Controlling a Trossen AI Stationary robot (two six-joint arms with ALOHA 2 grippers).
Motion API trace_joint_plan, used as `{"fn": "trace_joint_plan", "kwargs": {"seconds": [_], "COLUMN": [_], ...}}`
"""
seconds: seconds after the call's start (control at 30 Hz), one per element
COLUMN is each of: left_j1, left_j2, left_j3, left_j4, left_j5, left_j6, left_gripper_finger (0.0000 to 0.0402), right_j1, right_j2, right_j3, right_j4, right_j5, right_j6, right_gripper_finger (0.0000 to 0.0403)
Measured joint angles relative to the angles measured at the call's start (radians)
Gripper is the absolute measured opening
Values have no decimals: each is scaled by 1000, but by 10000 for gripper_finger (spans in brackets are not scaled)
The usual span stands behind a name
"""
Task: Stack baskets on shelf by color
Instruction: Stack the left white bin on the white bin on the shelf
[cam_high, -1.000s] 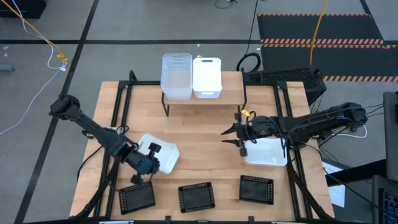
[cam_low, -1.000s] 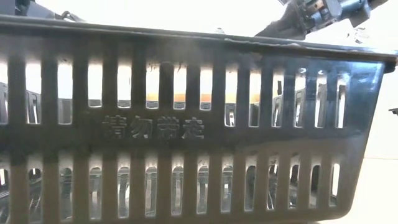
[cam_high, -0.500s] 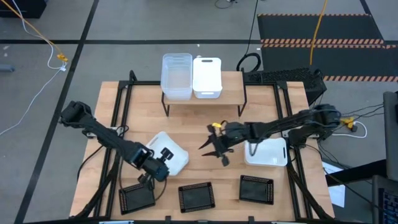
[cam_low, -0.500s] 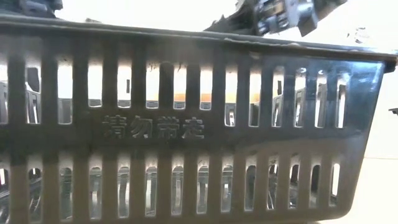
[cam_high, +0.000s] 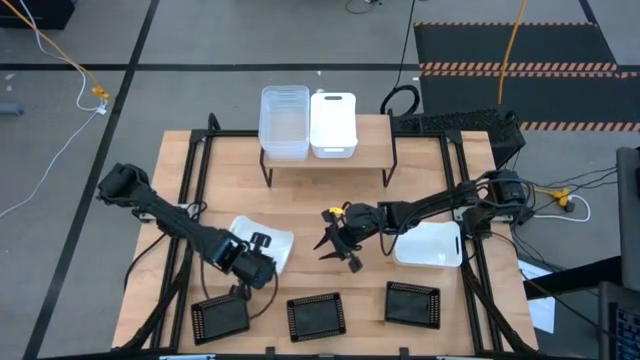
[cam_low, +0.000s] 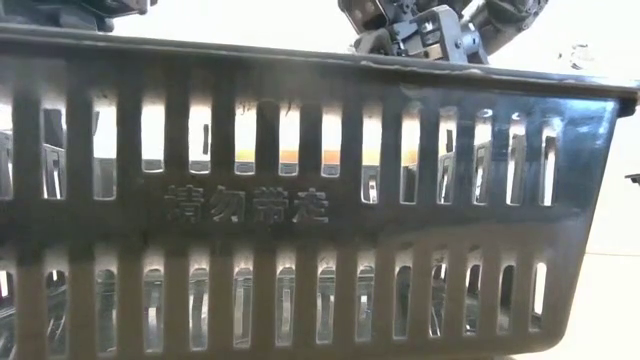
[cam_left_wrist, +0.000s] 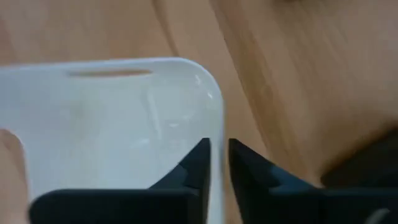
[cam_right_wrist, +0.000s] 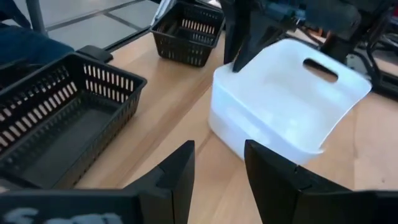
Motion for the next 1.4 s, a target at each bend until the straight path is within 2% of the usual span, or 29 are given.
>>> {"fn": "trace_joint_plan", "kwargs": {"seconds": [0.2, 0.33, 0.43, 0.6, 0.7, 0.83, 1.0, 1.23, 1.4], "left_j1": [13, 74, 135, 211, 228, 235, 222, 186, 166], "left_j2": [-40, -67, -70, -5, 64, 111, 117, 117, 83], "left_j3": [18, 74, 107, 91, 85, 89, 89, 89, 90], "left_j4": [-3, 19, 21, 15, 21, 38, 39, 36, 13], "left_j5": [-23, -186, -262, -141, -75, -4, 16, 29, 149], "left_j6": [-266, -548, -805, -978, -1003, -973, -948, -930, -904], "left_gripper_finger": [168, 229, 257, 267, 254, 214, 130, 14, 10], "right_j1": [0, 0, 0, 0, 0, 0, -1, 0, 0], "right_j2": [-17, -38, -68, -158, -223, -288, -337, -336, -333], "right_j3": [-12, -11, -12, -11, -11, -12, -12, -12, -12], "right_j4": [-42, -40, -57, -181, -268, -349, -406, -410, -441], "right_j5": [1, 19, 97, 240, 302, 356, 374, 374, 374], "right_j6": [30, 71, 106, 138, 139, 140, 157, 186, 210], "right_gripper_finger": [134, 134, 134, 134, 134, 134, 134, 134, 134]}}
